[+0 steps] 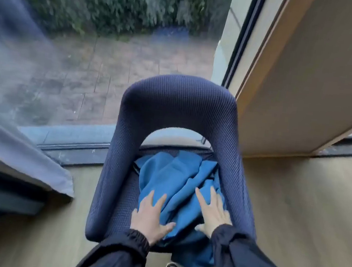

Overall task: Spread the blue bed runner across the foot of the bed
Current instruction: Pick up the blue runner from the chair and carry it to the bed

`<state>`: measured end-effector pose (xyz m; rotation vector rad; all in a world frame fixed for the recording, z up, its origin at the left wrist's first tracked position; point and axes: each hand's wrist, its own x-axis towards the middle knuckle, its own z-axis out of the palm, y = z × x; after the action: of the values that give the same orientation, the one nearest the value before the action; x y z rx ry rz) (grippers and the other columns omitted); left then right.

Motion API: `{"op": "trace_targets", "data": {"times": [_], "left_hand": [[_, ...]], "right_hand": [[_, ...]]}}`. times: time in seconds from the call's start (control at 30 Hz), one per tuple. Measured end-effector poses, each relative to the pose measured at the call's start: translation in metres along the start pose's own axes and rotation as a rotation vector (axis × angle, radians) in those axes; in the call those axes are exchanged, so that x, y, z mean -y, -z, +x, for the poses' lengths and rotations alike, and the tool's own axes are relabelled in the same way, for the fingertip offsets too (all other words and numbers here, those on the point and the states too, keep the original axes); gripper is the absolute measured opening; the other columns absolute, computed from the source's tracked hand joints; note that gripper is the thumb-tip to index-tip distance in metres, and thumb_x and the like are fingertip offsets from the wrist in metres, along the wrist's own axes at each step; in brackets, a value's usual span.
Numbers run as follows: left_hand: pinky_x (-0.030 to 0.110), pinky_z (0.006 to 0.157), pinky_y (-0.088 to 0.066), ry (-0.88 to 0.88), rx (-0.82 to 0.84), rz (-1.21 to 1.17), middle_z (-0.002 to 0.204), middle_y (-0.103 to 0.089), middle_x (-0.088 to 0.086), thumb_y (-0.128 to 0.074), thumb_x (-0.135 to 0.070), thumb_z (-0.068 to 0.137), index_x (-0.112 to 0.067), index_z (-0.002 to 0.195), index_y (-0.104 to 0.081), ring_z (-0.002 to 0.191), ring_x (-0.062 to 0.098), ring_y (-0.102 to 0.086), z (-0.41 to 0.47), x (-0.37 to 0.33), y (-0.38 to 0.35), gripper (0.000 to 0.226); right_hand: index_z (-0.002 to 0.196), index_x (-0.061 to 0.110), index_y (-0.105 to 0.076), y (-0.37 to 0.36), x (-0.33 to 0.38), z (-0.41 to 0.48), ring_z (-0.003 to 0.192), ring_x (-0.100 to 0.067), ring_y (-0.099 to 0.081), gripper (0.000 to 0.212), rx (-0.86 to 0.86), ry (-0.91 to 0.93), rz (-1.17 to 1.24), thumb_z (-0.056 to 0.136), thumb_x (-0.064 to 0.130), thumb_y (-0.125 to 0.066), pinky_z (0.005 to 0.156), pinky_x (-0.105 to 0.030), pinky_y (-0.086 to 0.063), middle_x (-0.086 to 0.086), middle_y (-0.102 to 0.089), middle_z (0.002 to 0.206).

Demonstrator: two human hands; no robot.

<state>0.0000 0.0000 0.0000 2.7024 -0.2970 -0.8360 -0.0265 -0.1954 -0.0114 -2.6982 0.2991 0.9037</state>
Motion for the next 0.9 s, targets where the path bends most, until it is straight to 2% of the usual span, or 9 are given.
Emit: {"op": "trace_targets", "data": {"times": [0.1, 0.2, 0.37, 0.47, 0.53, 0.6, 0.67, 0.77, 0.9], "left_hand": [[0.064, 0.107, -0.016, 0.005, 0.042, 0.087, 0.156, 0.012, 0.004, -0.063, -0.068, 0.063, -0.041, 0.145, -0.002, 0.143, 0.028, 0.004, 0.034, 0.006, -0.014, 0.105], [0.072, 0.102, -0.015, -0.026, 0.078, 0.157, 0.154, 0.021, 0.006, -0.066, -0.070, 0.055, -0.040, 0.143, 0.010, 0.141, 0.034, 0.011, 0.066, 0.013, -0.033, 0.121], [0.075, 0.097, -0.019, -0.047, 0.147, 0.207, 0.150, 0.030, 0.009, -0.075, -0.061, 0.053, -0.039, 0.139, 0.025, 0.138, 0.042, 0.015, 0.096, 0.013, -0.074, 0.134], [0.069, 0.096, -0.029, -0.037, 0.139, 0.231, 0.151, 0.025, 0.011, -0.075, -0.047, 0.060, -0.040, 0.140, 0.019, 0.137, 0.044, 0.008, 0.104, 0.009, -0.096, 0.124], [0.061, 0.092, -0.038, -0.025, 0.087, 0.247, 0.151, 0.014, 0.012, -0.074, -0.037, 0.064, -0.039, 0.142, 0.011, 0.133, 0.043, -0.008, 0.109, 0.005, -0.103, 0.115], [0.051, 0.084, -0.044, -0.012, 0.018, 0.259, 0.148, -0.002, 0.012, -0.074, -0.028, 0.067, -0.037, 0.141, 0.000, 0.120, 0.037, -0.026, 0.114, 0.002, -0.105, 0.105], [0.045, 0.078, -0.046, -0.021, -0.048, 0.262, 0.140, -0.018, 0.008, -0.074, -0.024, 0.069, -0.035, 0.137, -0.011, 0.108, 0.032, -0.036, 0.118, 0.001, -0.102, 0.093], [0.043, 0.079, -0.046, -0.070, -0.055, 0.236, 0.129, -0.028, 0.004, -0.073, -0.028, 0.072, -0.032, 0.134, -0.022, 0.105, 0.029, -0.042, 0.120, 0.006, -0.087, 0.080], [0.043, 0.074, -0.046, -0.142, -0.112, 0.221, 0.126, -0.034, 0.003, -0.060, -0.017, 0.077, -0.033, 0.130, -0.027, 0.101, 0.029, -0.044, 0.111, 0.007, -0.062, 0.065]], "right_hand": [[0.144, 0.038, 0.021, -0.005, 0.001, 0.036, 0.141, -0.039, 0.017, 0.117, -0.072, 0.072, -0.218, 0.078, 0.022, -0.075, 0.104, -0.062, -0.027, -0.011, 0.033, 0.151], [0.144, 0.036, 0.020, -0.016, 0.002, 0.068, 0.140, -0.043, 0.015, 0.121, -0.155, 0.122, -0.362, 0.074, 0.018, -0.077, 0.099, -0.065, -0.029, -0.013, 0.032, 0.151], [0.146, 0.035, 0.013, -0.036, -0.008, 0.103, 0.139, -0.046, 0.014, 0.104, -0.166, 0.174, -0.436, 0.081, 0.003, -0.062, 0.098, -0.068, -0.029, -0.014, 0.026, 0.153], [0.147, 0.035, 0.003, -0.054, -0.020, 0.112, 0.139, -0.047, 0.001, 0.099, -0.127, 0.171, -0.376, 0.078, -0.001, -0.060, 0.092, -0.059, -0.040, -0.012, 0.012, 0.156], [0.144, 0.031, -0.011, -0.058, -0.024, 0.118, 0.133, -0.047, -0.013, 0.090, -0.153, 0.183, -0.331, 0.075, -0.002, -0.060, 0.086, -0.054, -0.044, -0.012, -0.005, 0.153], [0.133, 0.025, -0.028, -0.058, -0.020, 0.124, 0.119, -0.044, -0.029, 0.073, -0.213, 0.185, -0.302, 0.074, -0.004, -0.059, 0.075, -0.049, -0.047, -0.012, -0.025, 0.139], [0.119, 0.019, -0.039, -0.058, -0.015, 0.128, 0.105, -0.040, -0.037, 0.054, -0.269, 0.158, -0.223, 0.074, -0.007, -0.056, 0.066, -0.044, -0.045, -0.010, -0.037, 0.123], [0.103, 0.013, -0.046, -0.058, -0.007, 0.125, 0.092, -0.035, -0.044, 0.036, -0.315, 0.149, -0.097, 0.075, -0.008, -0.055, 0.064, -0.042, -0.043, -0.009, -0.046, 0.108], [0.093, 0.011, -0.049, -0.049, -0.003, 0.106, 0.082, -0.035, -0.051, 0.031, -0.402, 0.174, 0.011, 0.069, -0.004, -0.062, 0.065, -0.043, -0.044, -0.010, -0.051, 0.095]]}}
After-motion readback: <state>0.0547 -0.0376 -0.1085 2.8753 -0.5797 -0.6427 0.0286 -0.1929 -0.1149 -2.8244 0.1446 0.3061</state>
